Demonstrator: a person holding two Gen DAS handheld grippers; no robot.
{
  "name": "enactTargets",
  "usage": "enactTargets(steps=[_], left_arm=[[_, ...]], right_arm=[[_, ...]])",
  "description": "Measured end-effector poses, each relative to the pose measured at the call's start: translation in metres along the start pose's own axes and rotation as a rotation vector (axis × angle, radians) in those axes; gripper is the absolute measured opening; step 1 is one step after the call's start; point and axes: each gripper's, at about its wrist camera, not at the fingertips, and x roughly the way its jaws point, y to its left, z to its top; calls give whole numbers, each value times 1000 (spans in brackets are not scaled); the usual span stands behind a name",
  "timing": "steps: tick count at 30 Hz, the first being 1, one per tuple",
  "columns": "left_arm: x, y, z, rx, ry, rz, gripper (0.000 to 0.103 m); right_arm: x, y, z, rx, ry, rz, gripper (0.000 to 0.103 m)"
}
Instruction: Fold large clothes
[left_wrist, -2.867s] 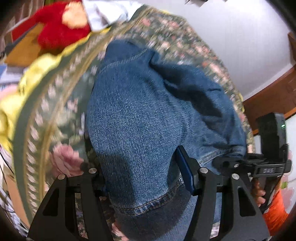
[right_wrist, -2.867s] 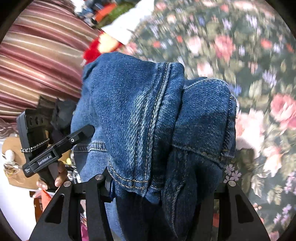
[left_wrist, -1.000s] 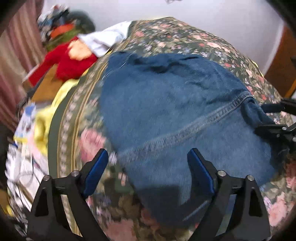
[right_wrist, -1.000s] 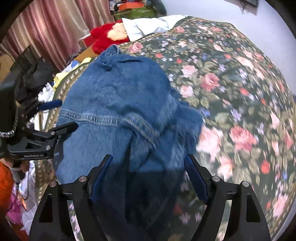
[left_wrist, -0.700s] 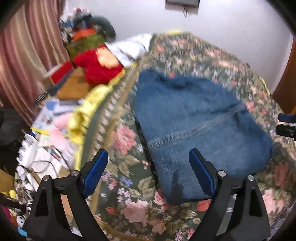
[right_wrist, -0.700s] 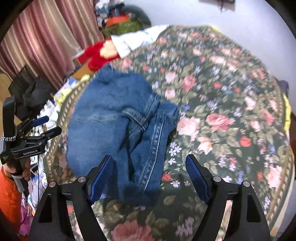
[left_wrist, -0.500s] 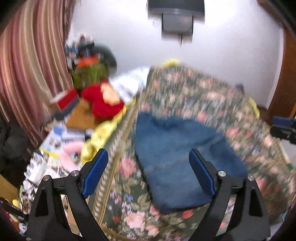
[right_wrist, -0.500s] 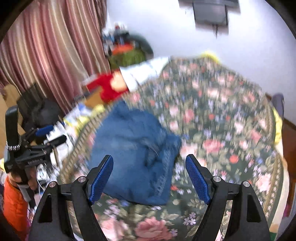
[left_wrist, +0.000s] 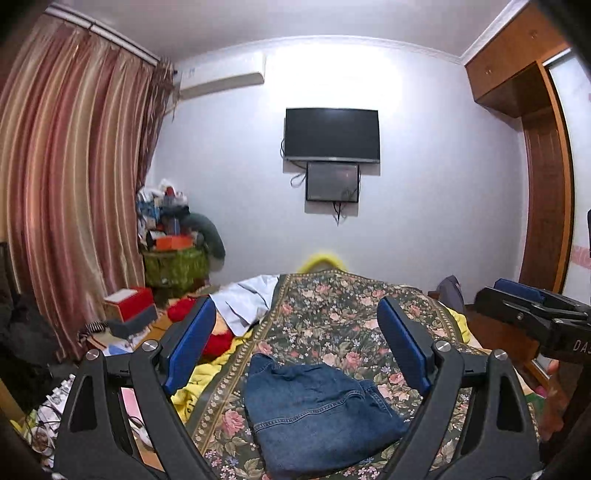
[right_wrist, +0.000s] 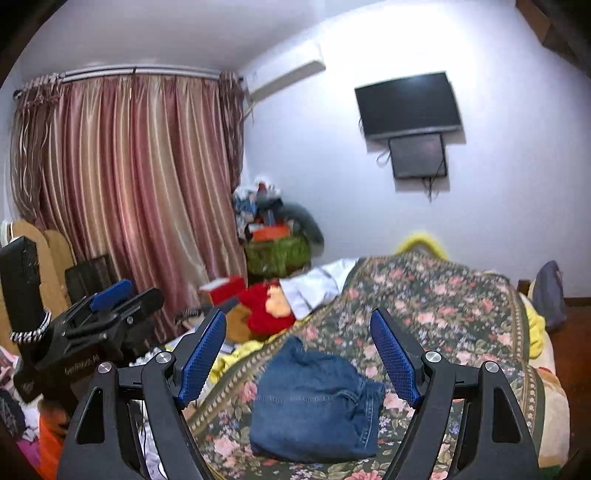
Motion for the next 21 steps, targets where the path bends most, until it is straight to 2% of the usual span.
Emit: enactTargets(steps=[3,5,8,13,21], left_arm=[[-9,-2,-3,-1,-5,11,93],[-13,-2,-6,-14,-2,19,99],[-18,-1,-9,-22,-1,38,102],[-17,2,-15,-30,21,34,102],[-19,-4,-20,-16,22,34,102]], right_arm=[[-13,13,-3,-14,-30,-32,82],[-19,20,-6,-20,-37,-59,96],[-27,27,-11,-28,-54,-93,103],[-30,32,-14,-52,-34,-145,103],[-24,30,-20,-58,-5,-154,103]])
